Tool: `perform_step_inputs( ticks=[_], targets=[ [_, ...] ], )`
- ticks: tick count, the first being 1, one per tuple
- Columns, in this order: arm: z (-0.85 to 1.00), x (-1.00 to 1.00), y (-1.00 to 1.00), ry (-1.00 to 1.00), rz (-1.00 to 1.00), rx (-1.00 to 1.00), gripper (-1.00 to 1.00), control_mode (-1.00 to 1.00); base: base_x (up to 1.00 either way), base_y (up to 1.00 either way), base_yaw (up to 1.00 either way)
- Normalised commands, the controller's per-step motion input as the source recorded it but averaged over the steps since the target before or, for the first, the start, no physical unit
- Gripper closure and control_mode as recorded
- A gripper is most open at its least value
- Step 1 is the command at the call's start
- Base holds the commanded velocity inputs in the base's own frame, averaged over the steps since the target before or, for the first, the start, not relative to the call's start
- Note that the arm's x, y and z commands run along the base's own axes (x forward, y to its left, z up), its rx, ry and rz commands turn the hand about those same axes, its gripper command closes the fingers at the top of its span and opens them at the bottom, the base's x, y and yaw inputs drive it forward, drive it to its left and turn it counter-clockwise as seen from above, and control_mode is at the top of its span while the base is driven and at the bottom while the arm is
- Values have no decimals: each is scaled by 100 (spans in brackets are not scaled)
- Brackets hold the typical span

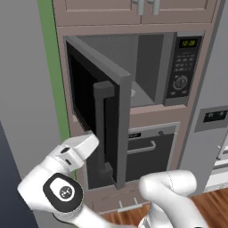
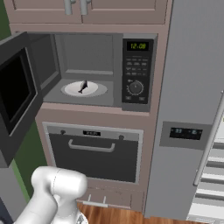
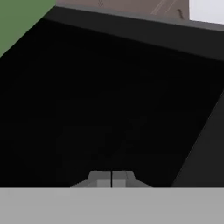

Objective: Transport the fish from the fridge to the microwave and turn on the microwave.

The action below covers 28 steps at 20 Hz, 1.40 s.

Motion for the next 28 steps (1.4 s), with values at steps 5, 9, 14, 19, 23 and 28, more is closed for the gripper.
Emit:
perform_step_inputs(
  ticks=[5, 9, 14, 19, 23, 28],
  targets=[
    [1, 10, -48, 1, -3, -1, 100, -100, 0, 0, 0],
    [2, 16, -50, 2, -6, 0, 100, -100, 0, 0, 0],
    [0, 21, -55, 2, -9, 0, 100, -100, 0, 0, 0],
    [0, 31, -62, 5, -7, 5, 100, -100, 0, 0, 0],
    [0, 25, -54, 6, -2, 4, 100, -100, 0, 0, 0],
    [0, 26, -51, 6, 0, 2, 100, -100, 0, 0, 0]
  ],
)
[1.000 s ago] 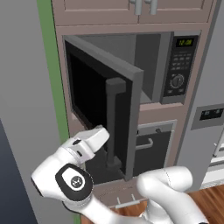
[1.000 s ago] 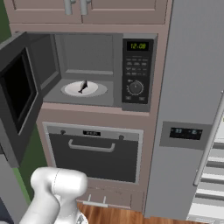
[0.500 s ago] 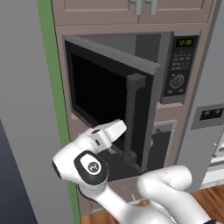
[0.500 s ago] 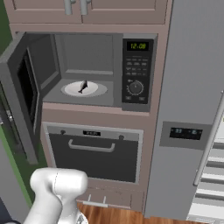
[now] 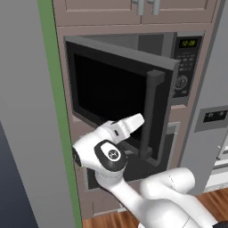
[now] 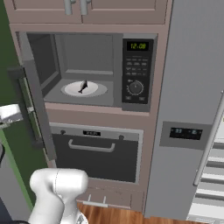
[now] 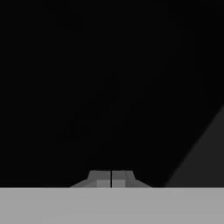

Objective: Transport the fish from the fridge to the microwave and turn on the microwave.

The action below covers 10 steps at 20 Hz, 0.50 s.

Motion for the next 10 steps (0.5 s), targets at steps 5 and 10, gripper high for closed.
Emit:
perform_step_inputs(
  ticks=[5, 10],
  targets=[
    [0, 58, -57, 6, 0, 3, 100, -100, 0, 0, 0],
    [3, 67, -56, 2, 5, 5, 100, -100, 0, 0, 0]
  ],
)
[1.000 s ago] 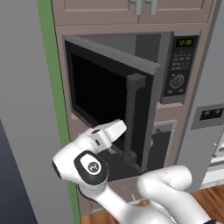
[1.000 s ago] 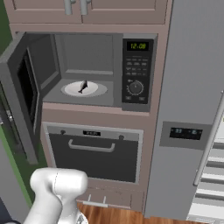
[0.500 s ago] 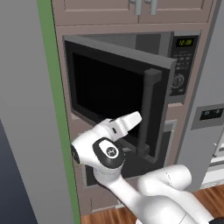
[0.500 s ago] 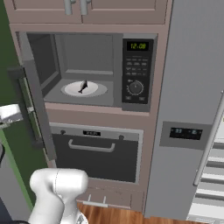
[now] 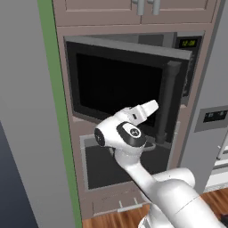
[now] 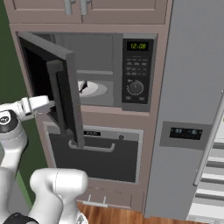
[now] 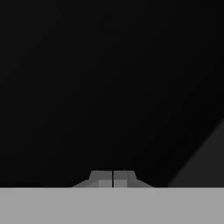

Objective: Transport the fish from the fridge to the microwave and turn on the microwave.

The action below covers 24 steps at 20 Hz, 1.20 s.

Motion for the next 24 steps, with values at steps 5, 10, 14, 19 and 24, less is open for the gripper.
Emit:
perform_step_inputs(
  ticks=[5, 10, 14, 19, 24],
  targets=[
    [0, 68, -43, 0, 17, 8, 100, -100, 0, 0, 0],
    [25, 54, -28, 1, 17, 17, 100, -100, 0, 0, 0],
    [39, 51, -4, 10, 13, 23, 100, -100, 0, 0, 0],
    [21, 49, 0, 4, 10, 17, 100, -100, 0, 0, 0],
    [0, 44, 2, 0, 14, 12, 100, -100, 0, 0, 0]
  ],
)
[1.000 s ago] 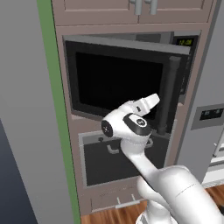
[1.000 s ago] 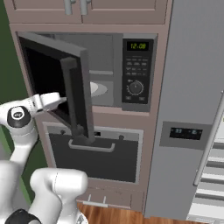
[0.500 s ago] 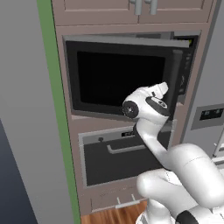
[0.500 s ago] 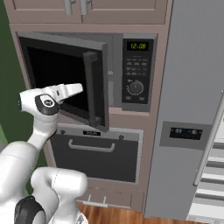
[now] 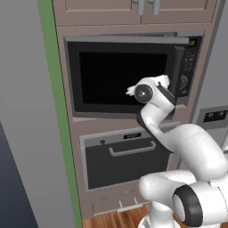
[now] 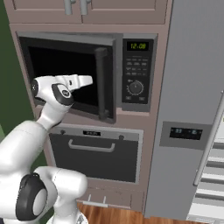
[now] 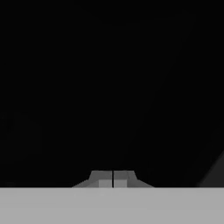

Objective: Transport the fish from the fridge to the microwave and turn on the microwave.

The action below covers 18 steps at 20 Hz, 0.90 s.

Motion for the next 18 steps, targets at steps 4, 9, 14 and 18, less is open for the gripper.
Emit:
perform_step_inputs(
  ticks=[4, 9, 14, 18],
  targets=[
    [0, 39, 10, 0, 15, 15, 100, -100, 0, 0, 0],
    [0, 45, 8, 0, 13, 13, 100, -100, 0, 0, 0],
    [4, 35, 2, 0, 12, 14, 100, -100, 0, 0, 0],
    [9, 28, 0, 0, 12, 14, 100, -100, 0, 0, 0]
  ],
)
